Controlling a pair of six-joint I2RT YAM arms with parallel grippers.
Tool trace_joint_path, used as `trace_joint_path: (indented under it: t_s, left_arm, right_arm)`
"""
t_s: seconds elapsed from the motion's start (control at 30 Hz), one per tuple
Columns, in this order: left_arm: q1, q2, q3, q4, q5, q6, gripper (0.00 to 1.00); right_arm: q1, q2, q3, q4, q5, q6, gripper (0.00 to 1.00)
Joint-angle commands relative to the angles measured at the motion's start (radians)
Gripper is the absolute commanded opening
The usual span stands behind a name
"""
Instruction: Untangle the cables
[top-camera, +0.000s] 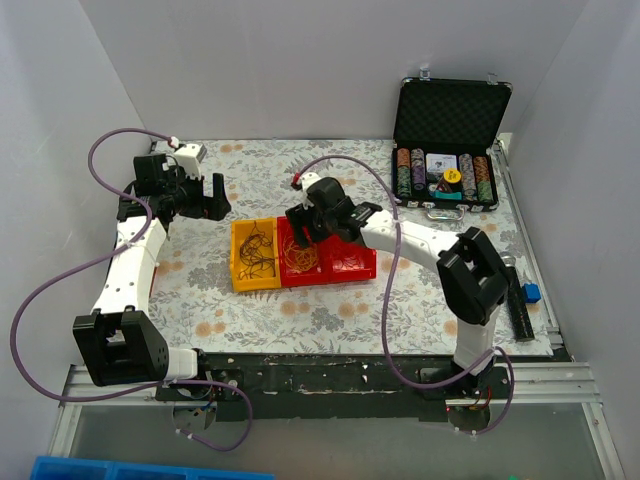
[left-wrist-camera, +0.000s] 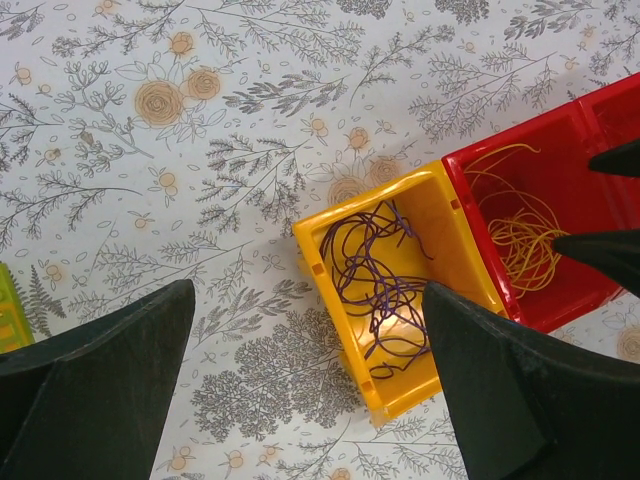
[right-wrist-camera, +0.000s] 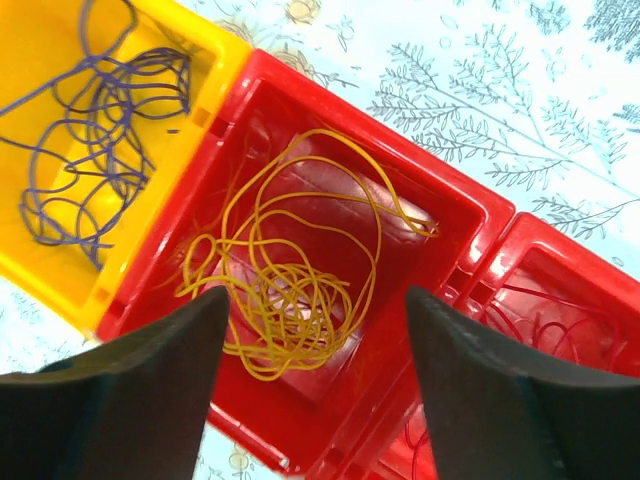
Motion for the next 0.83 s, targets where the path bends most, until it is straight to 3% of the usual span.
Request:
trace_joint_path:
  t_s: [0.0, 0.17, 0.43, 0.8]
  left_arm:
    - [0.004, -0.024, -0.006, 0.021, -0.007, -0.025, 0.98]
    - [0.004, -0.024, 0.002, 0.027, -0.044, -0.073, 0.98]
    - [0.004, -0.093, -0.139, 0.164, -0.186, -0.146, 0.98]
    - [0.004, -0.070, -0.190, 0.201, -0.223, -0.211, 0.98]
  right_arm:
    - [0.005, -0.154, 0.012, -0.006, -0.018, 0.011, 0.84]
    - [0.003, -0.310, -0.054, -0.113, -0.009, 0.072, 0.86]
    - [-0.007, -0.740, -0.479, -0.033, 0.151, 0.146, 0.90]
    - [-0.064, -1.073, -0.657, -0.159, 0.261, 0.201, 0.94]
